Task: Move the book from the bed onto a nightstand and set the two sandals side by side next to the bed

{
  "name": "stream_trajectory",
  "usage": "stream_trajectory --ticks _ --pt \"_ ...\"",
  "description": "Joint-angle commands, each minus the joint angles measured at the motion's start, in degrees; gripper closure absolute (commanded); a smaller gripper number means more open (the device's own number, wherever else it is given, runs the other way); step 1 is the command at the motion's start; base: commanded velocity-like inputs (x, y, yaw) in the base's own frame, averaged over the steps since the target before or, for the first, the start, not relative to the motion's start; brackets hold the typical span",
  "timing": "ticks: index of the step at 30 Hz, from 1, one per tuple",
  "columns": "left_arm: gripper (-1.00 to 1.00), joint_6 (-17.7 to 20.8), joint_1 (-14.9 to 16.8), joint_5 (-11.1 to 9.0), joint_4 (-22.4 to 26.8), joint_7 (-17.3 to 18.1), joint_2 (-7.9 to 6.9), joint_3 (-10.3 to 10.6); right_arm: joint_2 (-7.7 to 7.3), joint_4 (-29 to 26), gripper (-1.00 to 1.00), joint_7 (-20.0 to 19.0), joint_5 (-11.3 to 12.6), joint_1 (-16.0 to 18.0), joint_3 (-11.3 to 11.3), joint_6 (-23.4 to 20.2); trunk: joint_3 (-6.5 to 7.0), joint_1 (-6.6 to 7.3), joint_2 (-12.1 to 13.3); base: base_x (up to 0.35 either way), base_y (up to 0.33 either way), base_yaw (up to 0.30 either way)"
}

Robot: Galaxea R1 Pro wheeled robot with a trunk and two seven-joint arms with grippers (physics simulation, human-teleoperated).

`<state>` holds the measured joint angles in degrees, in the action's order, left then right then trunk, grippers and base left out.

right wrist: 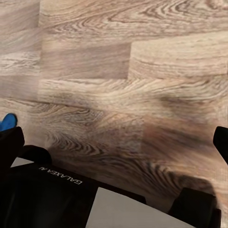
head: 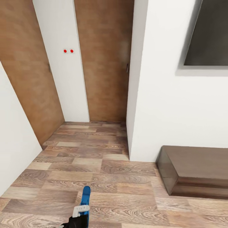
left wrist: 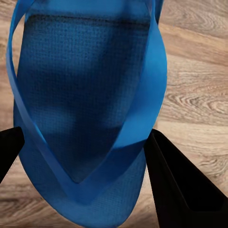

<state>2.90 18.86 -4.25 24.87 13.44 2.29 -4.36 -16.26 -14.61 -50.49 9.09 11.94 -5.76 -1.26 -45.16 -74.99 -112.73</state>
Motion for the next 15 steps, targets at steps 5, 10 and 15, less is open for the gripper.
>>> stream_trajectory --ticks 5,10,15 --pt "1.0 0.2 0.0 -0.3 0.0 0.4 0.08 -0.4 0.0 0.0 -1.0 -0.2 0.1 0.0 -0.2 -0.1 -0.22 0.01 0.0 0.113 0.0 0.268" --pt "1.0 0.2 0.0 -0.3 0.0 0.4 0.09 -0.4 0.0 0.0 -1.0 0.0 0.1 0.0 -0.2 -0.1 -0.3 0.01 0.0 0.225 0.0 0.111" --pt "1.0 0.2 0.0 -0.3 -0.1 0.4 0.09 -0.4 0.0 0.0 -1.0 0.1 0.1 0.0 -0.2 -0.1 -0.31 0.01 0.0 0.057 0.0 0.017"
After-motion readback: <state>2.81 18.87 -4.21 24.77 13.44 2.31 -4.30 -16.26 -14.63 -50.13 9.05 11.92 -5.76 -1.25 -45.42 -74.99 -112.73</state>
